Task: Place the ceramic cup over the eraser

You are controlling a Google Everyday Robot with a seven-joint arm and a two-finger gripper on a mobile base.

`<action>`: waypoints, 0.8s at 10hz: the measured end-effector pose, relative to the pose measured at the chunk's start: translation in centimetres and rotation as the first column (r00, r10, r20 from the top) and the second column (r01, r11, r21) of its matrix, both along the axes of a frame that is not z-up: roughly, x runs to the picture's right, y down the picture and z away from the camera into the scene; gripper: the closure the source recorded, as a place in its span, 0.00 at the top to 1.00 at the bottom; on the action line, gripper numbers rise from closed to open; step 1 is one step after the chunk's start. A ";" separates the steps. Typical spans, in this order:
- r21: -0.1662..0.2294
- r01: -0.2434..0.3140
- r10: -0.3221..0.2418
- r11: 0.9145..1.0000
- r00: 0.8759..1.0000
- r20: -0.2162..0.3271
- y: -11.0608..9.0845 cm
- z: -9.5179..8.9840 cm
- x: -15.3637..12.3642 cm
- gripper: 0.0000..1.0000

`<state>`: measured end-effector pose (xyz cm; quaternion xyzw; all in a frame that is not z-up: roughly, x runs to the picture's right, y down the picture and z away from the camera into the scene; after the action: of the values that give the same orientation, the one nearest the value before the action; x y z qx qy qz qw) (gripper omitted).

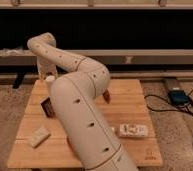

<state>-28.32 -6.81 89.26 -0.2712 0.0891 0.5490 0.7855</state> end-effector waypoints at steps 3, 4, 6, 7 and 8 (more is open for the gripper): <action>0.037 -0.003 0.003 0.999 1.000 -0.014 0.7 0.8 -1.1 0.65; 0.048 -0.006 0.007 0.999 1.000 -0.026 0.6 1.2 -1.0 0.65; 0.069 -0.012 0.015 0.998 0.999 -0.045 0.5 1.9 -1.1 0.65; 0.078 -0.011 0.015 0.997 0.998 -0.053 0.5 2.2 -1.3 0.65; 0.082 -0.010 0.015 0.997 0.998 -0.059 0.5 2.5 -1.3 0.65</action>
<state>-29.62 -6.30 91.72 -0.2229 0.0881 0.5649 0.7896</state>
